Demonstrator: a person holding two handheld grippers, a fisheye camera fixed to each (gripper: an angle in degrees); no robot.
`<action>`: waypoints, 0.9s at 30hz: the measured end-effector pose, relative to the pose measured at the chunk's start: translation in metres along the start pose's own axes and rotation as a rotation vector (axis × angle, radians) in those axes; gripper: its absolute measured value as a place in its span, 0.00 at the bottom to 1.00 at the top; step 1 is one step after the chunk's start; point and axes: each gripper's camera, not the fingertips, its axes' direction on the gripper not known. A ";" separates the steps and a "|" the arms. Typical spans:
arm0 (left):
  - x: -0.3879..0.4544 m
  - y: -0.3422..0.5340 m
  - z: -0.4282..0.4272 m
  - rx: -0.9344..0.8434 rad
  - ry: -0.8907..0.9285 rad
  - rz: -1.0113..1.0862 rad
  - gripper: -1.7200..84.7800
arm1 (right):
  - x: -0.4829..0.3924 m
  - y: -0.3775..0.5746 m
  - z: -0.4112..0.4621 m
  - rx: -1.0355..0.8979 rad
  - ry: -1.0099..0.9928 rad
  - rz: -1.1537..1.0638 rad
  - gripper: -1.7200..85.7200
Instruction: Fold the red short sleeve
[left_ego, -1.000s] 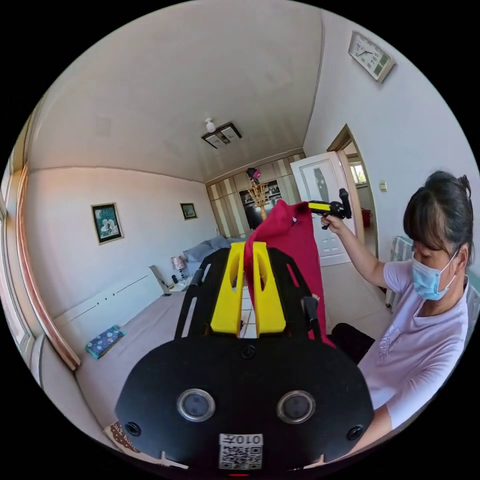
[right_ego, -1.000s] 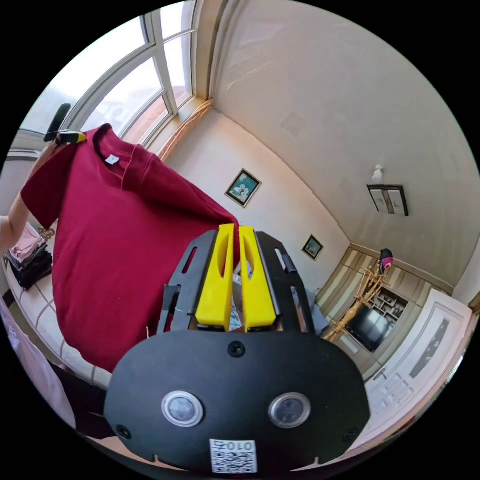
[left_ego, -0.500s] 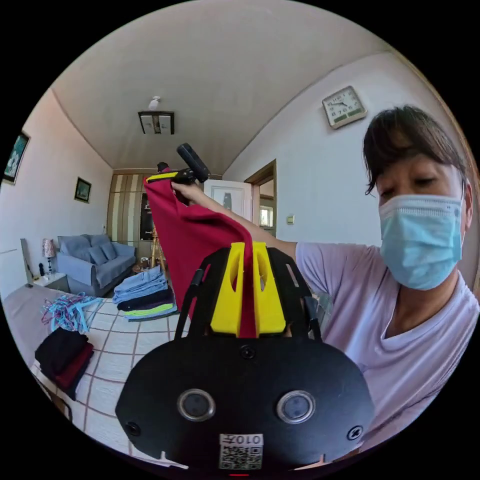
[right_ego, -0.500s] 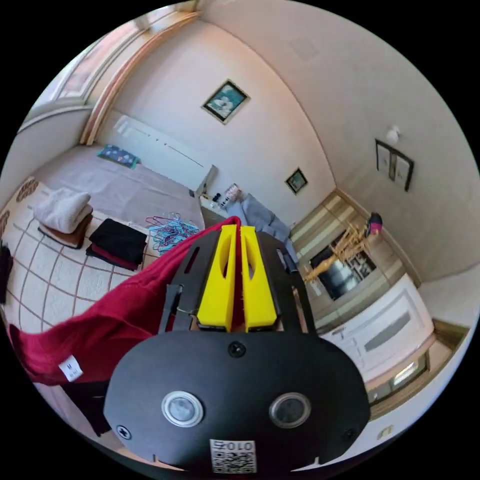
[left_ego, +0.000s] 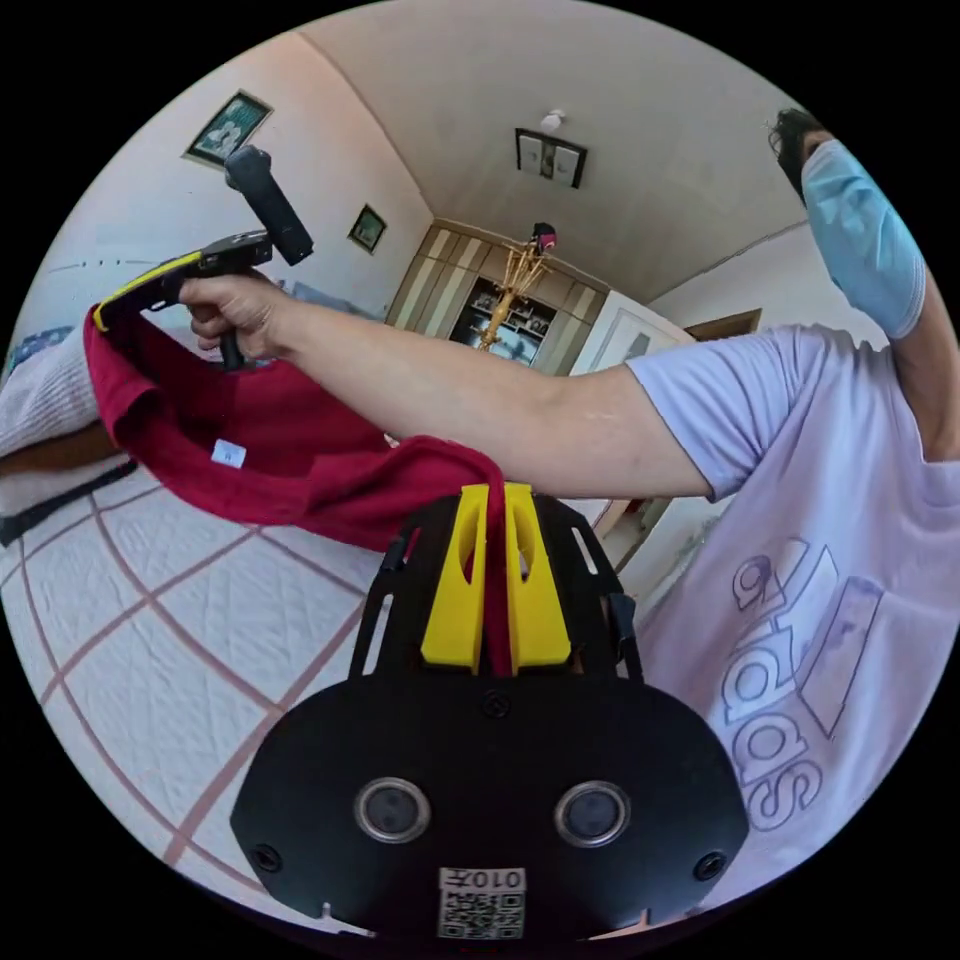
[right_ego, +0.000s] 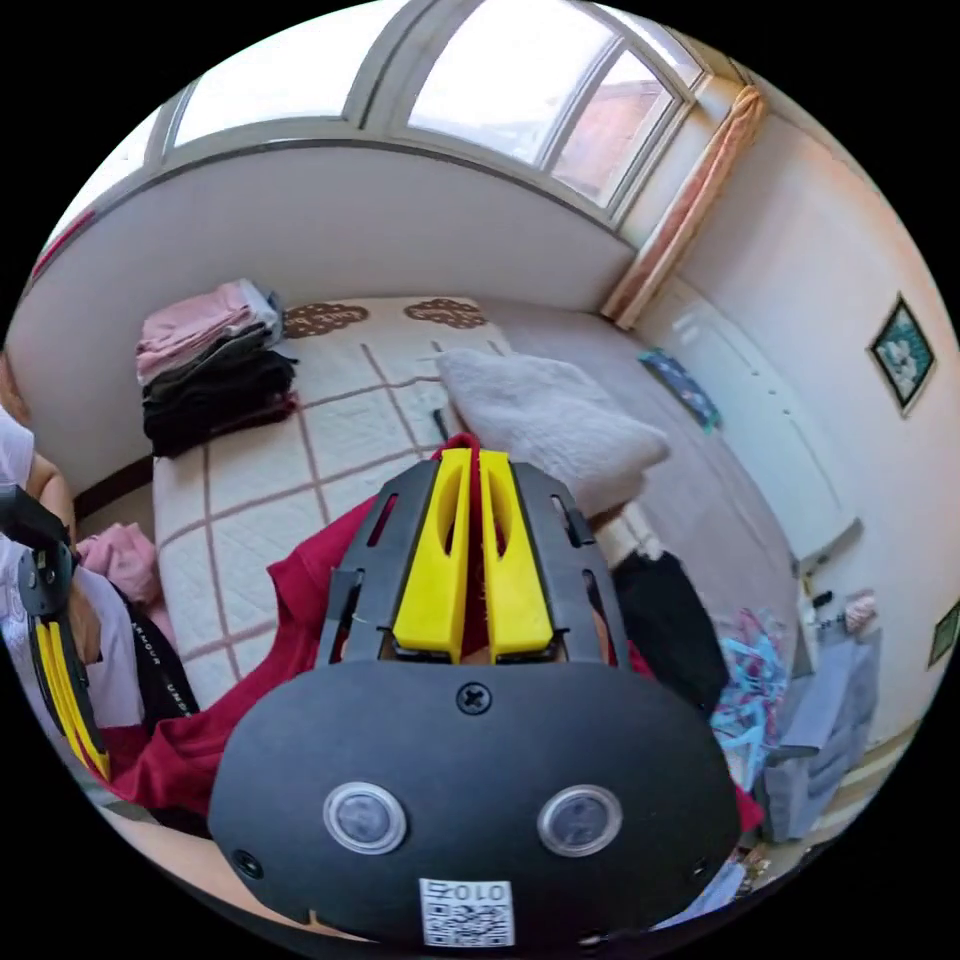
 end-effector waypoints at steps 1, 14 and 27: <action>-0.009 0.013 -0.009 -0.024 -0.027 -0.024 0.03 | -0.009 -0.001 0.014 -0.016 -0.009 -0.004 0.04; -0.029 0.089 -0.062 -0.018 -0.144 -0.114 0.02 | -0.026 -0.114 0.106 -0.294 0.101 0.021 0.08; -0.078 0.102 -0.109 0.255 0.083 -0.271 0.03 | 0.125 0.203 -0.106 -0.081 0.232 0.693 0.13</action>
